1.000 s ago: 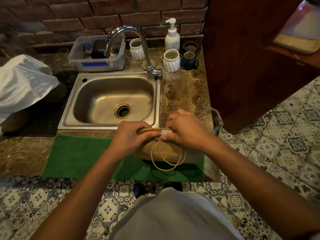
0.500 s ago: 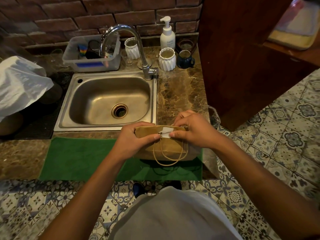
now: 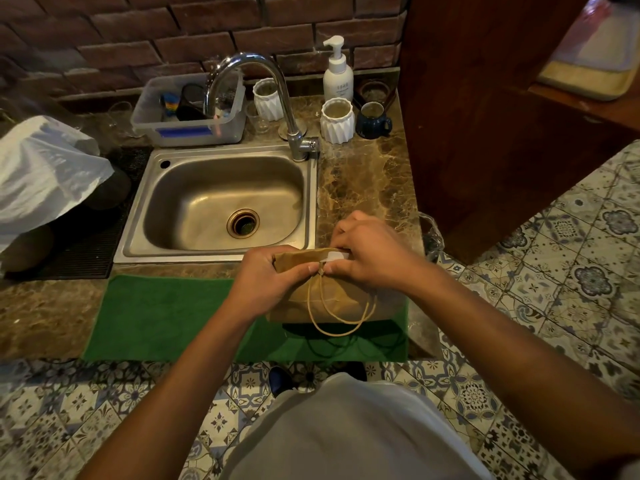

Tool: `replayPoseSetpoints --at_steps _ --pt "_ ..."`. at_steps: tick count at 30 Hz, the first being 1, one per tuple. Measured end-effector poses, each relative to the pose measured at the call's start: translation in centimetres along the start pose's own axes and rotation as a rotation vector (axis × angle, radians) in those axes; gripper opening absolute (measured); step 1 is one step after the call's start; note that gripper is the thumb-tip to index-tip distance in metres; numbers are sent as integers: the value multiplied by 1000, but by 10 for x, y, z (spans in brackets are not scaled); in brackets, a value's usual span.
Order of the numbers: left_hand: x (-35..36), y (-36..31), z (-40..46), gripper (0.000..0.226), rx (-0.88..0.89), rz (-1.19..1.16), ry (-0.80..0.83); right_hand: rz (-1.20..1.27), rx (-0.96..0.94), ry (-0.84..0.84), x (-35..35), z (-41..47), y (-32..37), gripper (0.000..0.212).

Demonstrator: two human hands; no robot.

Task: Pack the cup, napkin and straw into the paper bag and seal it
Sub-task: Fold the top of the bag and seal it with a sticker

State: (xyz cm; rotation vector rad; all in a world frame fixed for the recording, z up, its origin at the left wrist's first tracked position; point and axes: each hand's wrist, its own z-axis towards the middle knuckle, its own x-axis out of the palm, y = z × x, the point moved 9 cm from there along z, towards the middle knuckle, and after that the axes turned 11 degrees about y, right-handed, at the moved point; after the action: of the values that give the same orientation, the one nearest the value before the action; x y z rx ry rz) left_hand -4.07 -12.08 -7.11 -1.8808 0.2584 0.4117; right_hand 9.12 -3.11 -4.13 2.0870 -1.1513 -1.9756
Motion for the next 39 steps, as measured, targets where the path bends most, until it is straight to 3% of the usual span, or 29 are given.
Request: replayPoseSetpoints --at_steps 12,21,29,35,39 --pt "-4 0 -2 10 -3 27 -21 16 8 105 5 -8 -23 31" --pt "-7 4 -3 13 -14 17 -34 -71 -5 20 -4 -3 -10 36" --pt "-15 2 -9 14 -7 -22 -36 182 -31 -2 -3 -24 -36 43" --pt "-33 -4 -16 20 9 -75 -85 539 -33 -126 -7 -45 -57 22" --pt "-38 -5 -18 17 7 -97 -63 746 -59 -146 7 -46 -54 21"
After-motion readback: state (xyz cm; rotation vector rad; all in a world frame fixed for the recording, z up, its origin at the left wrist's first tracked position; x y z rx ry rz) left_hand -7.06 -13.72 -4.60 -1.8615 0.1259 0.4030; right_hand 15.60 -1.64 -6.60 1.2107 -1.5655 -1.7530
